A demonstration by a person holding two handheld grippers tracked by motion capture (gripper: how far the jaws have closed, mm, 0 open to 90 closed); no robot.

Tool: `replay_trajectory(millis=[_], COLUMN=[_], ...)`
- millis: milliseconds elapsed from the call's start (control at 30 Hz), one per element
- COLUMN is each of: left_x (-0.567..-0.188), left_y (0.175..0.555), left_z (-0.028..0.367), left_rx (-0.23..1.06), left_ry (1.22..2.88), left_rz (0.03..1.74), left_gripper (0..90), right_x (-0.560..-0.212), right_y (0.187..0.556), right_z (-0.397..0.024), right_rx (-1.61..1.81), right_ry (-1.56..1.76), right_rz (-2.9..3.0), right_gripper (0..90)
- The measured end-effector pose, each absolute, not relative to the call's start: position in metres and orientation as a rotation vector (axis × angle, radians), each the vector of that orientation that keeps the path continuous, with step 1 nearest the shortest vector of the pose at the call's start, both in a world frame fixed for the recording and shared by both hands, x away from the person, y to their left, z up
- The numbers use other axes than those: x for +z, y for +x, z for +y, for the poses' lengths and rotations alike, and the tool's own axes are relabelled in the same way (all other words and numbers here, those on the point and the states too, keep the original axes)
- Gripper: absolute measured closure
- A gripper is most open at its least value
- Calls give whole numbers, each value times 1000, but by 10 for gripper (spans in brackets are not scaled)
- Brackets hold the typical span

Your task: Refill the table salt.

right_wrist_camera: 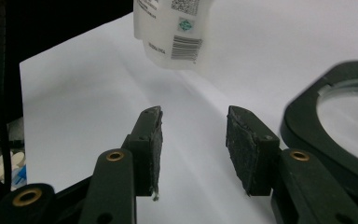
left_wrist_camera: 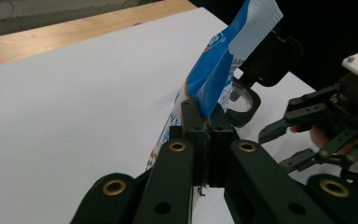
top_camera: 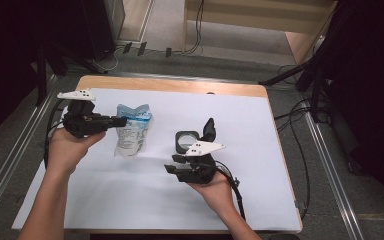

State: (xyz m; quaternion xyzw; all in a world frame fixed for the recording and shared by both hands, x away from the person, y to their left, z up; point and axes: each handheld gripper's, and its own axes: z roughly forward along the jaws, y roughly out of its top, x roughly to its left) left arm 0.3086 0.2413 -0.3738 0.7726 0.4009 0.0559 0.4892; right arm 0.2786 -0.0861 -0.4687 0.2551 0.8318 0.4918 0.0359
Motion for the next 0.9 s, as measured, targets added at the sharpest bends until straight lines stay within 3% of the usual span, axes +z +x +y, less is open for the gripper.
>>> replay_trajectory(millis=[533, 900], left_x=[-363, -349], left_y=[286, 275], left_z=[239, 229], left_rx=[148, 127], left_ry=[1866, 1830], left_rz=[1009, 968], left_gripper=[900, 900], right_x=[-484, -501], right_y=[291, 296], right_z=[-22, -10], right_rx=[1469, 1420], right_ry=[737, 736], right_rz=[2607, 2580], right_gripper=[553, 556])
